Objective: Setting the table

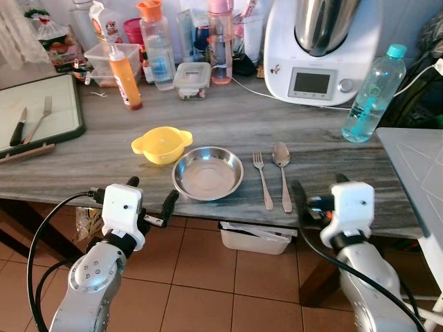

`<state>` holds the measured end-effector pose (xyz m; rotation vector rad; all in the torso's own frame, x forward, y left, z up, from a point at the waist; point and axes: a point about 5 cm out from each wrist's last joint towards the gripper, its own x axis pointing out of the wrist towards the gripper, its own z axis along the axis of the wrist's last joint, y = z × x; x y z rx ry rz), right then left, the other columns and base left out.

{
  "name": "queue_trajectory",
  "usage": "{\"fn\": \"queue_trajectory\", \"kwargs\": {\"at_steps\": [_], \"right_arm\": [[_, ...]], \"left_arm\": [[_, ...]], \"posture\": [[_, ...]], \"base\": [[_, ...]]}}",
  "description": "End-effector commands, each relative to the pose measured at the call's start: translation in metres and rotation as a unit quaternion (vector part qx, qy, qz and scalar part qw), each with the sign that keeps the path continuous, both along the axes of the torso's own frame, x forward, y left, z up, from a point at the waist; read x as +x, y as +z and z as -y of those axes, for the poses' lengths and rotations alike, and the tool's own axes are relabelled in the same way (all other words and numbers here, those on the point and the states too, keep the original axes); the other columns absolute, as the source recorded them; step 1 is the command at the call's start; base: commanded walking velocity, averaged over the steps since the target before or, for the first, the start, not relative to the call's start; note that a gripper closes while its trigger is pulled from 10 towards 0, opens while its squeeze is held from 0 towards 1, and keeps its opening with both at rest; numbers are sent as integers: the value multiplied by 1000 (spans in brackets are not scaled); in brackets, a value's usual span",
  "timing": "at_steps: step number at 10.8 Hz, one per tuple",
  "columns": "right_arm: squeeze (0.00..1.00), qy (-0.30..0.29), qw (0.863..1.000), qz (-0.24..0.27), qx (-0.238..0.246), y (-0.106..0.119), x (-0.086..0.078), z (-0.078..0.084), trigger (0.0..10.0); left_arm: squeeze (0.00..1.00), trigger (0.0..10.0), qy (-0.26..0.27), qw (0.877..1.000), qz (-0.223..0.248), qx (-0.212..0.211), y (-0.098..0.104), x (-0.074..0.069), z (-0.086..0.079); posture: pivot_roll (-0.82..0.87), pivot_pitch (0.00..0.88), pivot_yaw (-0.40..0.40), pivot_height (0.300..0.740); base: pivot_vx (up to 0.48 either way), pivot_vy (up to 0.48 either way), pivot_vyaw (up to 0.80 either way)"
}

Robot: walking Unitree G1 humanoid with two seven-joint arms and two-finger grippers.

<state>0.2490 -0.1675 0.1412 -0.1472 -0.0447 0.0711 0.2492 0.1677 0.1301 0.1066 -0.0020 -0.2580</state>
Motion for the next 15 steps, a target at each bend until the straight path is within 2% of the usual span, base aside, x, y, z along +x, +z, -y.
{"fn": "queue_trajectory", "kwargs": {"at_steps": [1,2,3,4,5,15], "right_arm": [[961,-9,1000,-4,2,2,-1,2,10000],[914,-9,1000,-8,6,1,-1,2,10000],[529,-8,1000,-9,9,1,1,2,10000],[59,-5,1000,-11,11,2,6,2,10000],[0,-4,1000,-15,13,2,9,2,10000],[0,-9,999,-32,31,1,16,5,10000]], "left_arm": [[0,10000,10,1000,2,1,1,1,-1],[0,10000,16,1000,1,1,1,3,-2],[0,10000,22,1000,-2,3,0,3,-3],[0,10000,26,1000,-8,8,-3,4,-2],[0,10000,28,1000,-11,7,-5,5,-2],[0,10000,18,999,-23,16,-12,10,0]], "posture": [[7,48,41,740],[8,47,39,740],[8,46,35,740],[11,44,34,740],[13,45,34,740],[11,41,35,740]], "base": [[0,0,0],[0,0,0],[0,0,0],[0,0,0],[0,0,0],[-282,0,0]]}}
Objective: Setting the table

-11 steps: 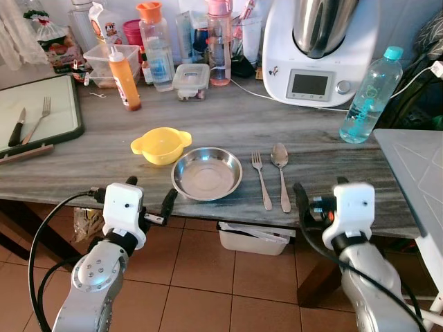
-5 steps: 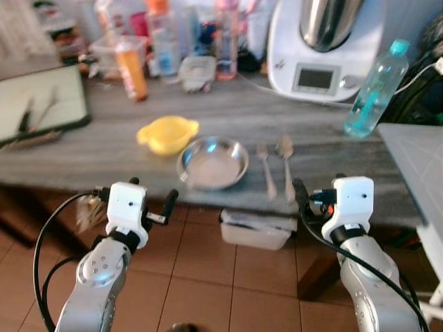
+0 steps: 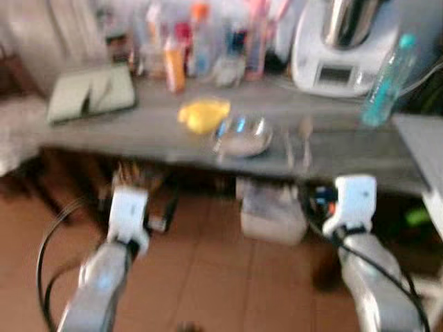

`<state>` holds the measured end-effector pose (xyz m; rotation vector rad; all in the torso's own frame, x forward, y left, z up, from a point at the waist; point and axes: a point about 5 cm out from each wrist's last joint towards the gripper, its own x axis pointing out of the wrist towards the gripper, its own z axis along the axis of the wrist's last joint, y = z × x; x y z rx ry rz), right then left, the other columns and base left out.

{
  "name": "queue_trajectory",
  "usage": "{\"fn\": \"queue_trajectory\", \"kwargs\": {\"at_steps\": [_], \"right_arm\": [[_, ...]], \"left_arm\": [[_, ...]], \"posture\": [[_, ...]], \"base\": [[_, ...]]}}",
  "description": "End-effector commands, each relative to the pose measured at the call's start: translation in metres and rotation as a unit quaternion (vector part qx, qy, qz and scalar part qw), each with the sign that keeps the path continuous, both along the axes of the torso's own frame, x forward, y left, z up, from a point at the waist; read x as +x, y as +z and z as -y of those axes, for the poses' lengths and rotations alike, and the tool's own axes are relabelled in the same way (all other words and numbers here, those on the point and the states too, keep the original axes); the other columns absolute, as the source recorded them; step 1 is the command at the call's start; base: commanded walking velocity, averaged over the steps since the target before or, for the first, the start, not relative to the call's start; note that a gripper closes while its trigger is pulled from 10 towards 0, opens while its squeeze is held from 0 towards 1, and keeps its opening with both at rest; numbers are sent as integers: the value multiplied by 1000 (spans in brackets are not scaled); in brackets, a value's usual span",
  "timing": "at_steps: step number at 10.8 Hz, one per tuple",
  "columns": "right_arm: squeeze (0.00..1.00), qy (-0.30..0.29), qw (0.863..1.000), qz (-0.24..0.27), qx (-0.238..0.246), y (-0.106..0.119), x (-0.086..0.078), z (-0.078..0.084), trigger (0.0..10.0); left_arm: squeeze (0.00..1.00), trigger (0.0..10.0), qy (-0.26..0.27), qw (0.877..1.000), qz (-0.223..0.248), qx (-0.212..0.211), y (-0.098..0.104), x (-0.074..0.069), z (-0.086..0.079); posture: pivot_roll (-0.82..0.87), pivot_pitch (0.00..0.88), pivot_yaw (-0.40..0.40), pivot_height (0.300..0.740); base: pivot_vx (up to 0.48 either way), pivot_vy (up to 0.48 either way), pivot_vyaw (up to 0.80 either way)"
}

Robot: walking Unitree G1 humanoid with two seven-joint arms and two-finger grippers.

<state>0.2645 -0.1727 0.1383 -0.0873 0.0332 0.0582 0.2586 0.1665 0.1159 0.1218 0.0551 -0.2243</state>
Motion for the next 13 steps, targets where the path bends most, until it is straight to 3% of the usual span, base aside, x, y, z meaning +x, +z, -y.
{"fn": "queue_trajectory", "kwargs": {"at_steps": [1,6,13], "right_arm": [[0,-1,1000,8,3,4,1,0,10000],[0,-7,1000,9,2,5,2,1,10000],[0,-2,1000,21,-5,10,6,-2,10000]], "left_arm": [[0,10000,-2,1000,3,6,1,0,0],[0,10000,-10,1000,9,3,4,3,5],[0,10000,-38,998,44,-10,15,6,14]], "posture": [[12,37,36,740],[3,40,39,740],[-5,45,40,740]], "base": [[-322,0,0],[-307,0,0],[0,-46,0]]}}
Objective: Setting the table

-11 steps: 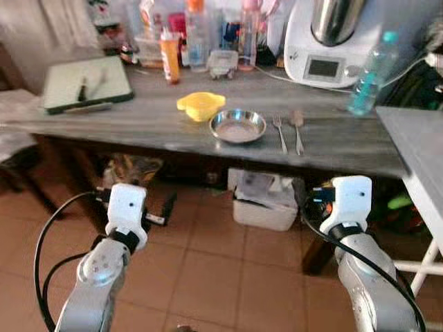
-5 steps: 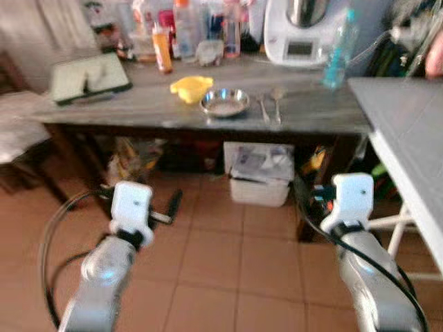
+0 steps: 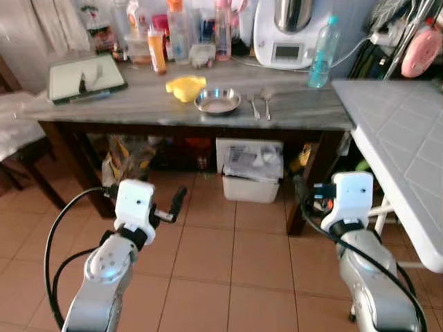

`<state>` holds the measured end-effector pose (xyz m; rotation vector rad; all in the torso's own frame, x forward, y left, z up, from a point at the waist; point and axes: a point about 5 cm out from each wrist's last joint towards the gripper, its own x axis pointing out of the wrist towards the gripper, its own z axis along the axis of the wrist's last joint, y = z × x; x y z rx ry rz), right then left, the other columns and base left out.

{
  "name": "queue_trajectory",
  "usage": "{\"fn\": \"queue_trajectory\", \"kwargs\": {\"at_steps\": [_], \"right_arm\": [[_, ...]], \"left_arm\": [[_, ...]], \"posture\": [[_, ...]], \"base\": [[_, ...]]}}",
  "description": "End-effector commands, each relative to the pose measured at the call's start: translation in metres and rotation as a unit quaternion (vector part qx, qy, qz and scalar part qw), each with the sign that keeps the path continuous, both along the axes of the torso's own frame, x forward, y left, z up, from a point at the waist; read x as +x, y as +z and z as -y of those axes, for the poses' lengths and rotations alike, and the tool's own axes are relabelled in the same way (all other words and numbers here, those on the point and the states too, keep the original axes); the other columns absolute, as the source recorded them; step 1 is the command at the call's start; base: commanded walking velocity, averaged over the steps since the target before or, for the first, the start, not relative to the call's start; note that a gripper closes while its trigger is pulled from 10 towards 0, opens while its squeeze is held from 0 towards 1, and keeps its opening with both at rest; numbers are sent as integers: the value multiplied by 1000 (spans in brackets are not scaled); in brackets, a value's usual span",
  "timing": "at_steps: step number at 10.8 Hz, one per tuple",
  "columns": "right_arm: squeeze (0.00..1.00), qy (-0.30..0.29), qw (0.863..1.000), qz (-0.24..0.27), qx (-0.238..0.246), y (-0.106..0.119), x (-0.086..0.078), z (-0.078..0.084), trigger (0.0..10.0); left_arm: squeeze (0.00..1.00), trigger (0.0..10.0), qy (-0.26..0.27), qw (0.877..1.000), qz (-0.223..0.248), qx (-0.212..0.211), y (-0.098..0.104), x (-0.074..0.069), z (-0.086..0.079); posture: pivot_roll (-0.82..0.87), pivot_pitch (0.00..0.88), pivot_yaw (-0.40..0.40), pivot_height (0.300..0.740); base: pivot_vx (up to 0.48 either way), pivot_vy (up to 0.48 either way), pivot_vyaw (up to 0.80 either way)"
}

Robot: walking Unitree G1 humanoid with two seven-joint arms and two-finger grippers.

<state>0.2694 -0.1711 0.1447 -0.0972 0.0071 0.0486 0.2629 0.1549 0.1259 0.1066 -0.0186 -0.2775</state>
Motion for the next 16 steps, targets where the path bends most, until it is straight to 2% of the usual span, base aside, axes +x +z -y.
{"fn": "queue_trajectory", "kwargs": {"at_steps": [1,12,16], "right_arm": [[0,3,1000,12,-3,5,2,-1,10000],[0,-13,999,31,-21,10,8,-2,10000],[0,-29,999,40,-17,11,10,1,10000]], "left_arm": [[0,10000,-12,1000,9,-3,5,2,2],[0,10000,-36,999,7,-17,8,2,8],[0,10000,-46,999,10,-21,8,3,11]], "posture": [[-5,45,40,740],[3,39,38,740],[3,29,38,740]], "base": [[0,-337,0],[0,-331,0],[0,-474,0]]}}
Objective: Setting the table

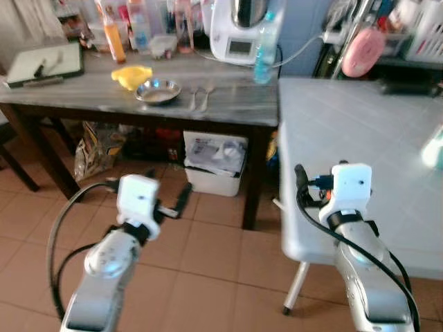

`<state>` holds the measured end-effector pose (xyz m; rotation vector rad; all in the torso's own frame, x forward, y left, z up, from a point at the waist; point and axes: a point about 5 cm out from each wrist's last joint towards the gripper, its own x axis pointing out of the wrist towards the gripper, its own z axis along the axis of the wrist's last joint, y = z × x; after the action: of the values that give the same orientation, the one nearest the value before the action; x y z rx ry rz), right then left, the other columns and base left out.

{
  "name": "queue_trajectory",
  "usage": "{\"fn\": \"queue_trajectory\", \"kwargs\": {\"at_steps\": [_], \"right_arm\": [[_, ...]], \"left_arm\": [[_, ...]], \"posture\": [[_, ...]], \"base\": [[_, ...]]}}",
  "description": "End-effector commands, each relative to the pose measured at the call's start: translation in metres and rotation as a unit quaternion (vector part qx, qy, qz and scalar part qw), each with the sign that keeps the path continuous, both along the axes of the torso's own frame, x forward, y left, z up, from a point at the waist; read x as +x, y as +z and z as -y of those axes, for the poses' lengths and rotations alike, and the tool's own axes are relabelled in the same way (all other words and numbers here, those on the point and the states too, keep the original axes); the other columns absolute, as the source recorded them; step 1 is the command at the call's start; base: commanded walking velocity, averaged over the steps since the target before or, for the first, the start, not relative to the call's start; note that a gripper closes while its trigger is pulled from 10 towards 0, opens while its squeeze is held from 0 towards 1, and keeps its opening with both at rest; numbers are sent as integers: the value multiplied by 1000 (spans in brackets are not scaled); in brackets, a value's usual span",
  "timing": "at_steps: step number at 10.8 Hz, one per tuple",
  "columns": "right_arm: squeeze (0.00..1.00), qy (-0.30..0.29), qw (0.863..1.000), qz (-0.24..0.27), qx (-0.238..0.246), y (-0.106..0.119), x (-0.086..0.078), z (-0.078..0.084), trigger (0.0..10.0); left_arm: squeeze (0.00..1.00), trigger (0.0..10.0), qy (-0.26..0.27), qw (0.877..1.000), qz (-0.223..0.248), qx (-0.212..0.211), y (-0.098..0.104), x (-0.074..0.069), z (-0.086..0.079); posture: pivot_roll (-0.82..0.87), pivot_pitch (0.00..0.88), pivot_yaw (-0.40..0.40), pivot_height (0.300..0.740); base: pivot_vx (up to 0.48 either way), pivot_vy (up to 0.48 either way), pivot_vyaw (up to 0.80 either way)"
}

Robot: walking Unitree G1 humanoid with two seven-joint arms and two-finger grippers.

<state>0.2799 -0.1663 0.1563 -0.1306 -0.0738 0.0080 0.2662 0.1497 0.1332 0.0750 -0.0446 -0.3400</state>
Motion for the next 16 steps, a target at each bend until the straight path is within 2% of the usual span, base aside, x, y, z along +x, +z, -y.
{"fn": "queue_trajectory", "kwargs": {"at_steps": [1,3,5,9,11,14,16], "right_arm": [[0,-12,1000,1,0,0,0,5,10000],[0,-22,1000,-4,9,-2,1,6,10000],[0,-19,1000,-7,7,-3,-1,5,10000],[0,-22,1000,-5,3,-3,1,7,10000],[0,-26,1000,-2,1,-2,3,7,10000],[0,-46,999,12,11,2,18,5,10000],[0,-23,999,2,35,-2,34,-9,10000]], "left_arm": [[0,10000,-18,1000,-2,-4,-2,-1,7],[0,10000,-21,1000,-4,-3,-2,-1,7],[0,10000,-22,1000,-5,-2,-2,-2,6],[0,10000,-25,1000,-7,-5,-3,-1,9],[0,10000,-24,1000,-4,-11,-2,0,10],[0,10000,-22,1000,0,-11,-1,2,10],[0,10000,-23,1000,6,-10,3,4,12]], "posture": [[2,29,43,740],[2,35,49,740],[-1,42,50,740],[-4,42,50,740],[-3,37,50,740],[14,32,52,740],[45,36,39,740]], "base": [[0,-480,0],[0,-480,0],[0,-480,-594],[0,-480,0],[0,-187,0],[0,0,0],[0,0,0]]}}
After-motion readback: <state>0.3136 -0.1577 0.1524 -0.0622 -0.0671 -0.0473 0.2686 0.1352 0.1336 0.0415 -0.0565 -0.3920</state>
